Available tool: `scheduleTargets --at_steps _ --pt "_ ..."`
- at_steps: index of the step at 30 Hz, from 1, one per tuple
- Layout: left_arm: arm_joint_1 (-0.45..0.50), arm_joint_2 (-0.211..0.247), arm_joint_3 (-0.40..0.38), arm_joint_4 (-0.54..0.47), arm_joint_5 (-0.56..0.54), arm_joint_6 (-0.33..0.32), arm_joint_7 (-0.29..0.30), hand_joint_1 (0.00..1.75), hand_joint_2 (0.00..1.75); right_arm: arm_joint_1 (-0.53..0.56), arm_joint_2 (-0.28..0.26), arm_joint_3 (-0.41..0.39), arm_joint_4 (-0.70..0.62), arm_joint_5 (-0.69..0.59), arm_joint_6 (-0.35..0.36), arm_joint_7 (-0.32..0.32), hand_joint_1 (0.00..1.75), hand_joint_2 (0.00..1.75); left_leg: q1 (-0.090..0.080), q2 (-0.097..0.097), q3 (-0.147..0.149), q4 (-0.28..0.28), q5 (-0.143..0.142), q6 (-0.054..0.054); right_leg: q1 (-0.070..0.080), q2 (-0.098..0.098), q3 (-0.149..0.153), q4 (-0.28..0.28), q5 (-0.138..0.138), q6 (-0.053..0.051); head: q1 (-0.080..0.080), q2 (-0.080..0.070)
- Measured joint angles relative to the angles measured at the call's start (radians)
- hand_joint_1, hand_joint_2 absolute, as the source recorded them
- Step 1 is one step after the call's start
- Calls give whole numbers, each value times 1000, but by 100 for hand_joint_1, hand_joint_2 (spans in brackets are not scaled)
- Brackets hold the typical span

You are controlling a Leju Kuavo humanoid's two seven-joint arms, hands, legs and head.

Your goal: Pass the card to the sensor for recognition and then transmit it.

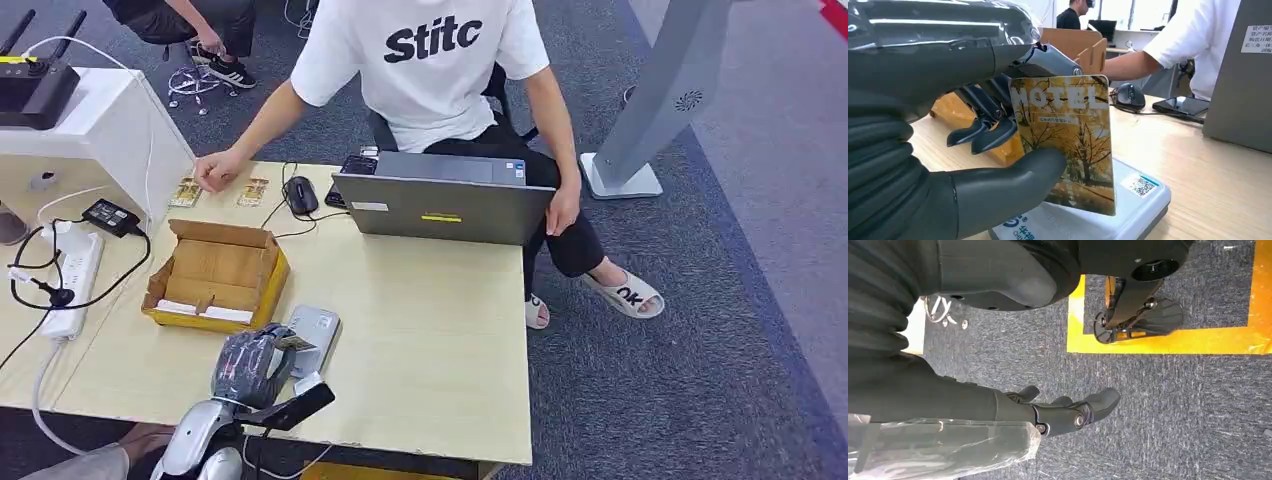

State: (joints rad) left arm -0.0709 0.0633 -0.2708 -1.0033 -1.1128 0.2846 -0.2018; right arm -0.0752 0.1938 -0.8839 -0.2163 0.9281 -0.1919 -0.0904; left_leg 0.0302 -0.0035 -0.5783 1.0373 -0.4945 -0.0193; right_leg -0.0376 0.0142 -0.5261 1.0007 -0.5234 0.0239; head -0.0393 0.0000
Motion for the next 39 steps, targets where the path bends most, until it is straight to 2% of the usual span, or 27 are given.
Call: scheduleTargets --at_steps 8,13,20,25,39 --pt "0 7 0 1 2 16 0 175 175 0 0 0 0 -2 -5 -7 0 175 0 0 0 0 0 0 0 0 0 0 0 0 0 0" --pt "-9 34 15 -55 4 17 8 175 175 6 0 0 0 -6 -10 -15 0 175 0 0 0 0 0 0 0 0 -1 0 0 0 0 0" --pt "-135 106 53 -101 -88 20 56 175 175 7 0 0 0 7 -8 -7 0 175 0 0 0 0 2 0 0 0 0 0 0 0 0 0" --pt "-208 133 59 -109 -142 32 78 175 175 8 -1 0 0 8 -7 -5 0 175 0 0 0 0 2 0 0 0 0 1 0 0 0 0" --pt "-276 192 80 -134 -186 51 125 175 175 13 -5 -7 0 10 -13 1 0 175 0 0 0 0 2 0 0 0 -1 1 0 0 0 0"
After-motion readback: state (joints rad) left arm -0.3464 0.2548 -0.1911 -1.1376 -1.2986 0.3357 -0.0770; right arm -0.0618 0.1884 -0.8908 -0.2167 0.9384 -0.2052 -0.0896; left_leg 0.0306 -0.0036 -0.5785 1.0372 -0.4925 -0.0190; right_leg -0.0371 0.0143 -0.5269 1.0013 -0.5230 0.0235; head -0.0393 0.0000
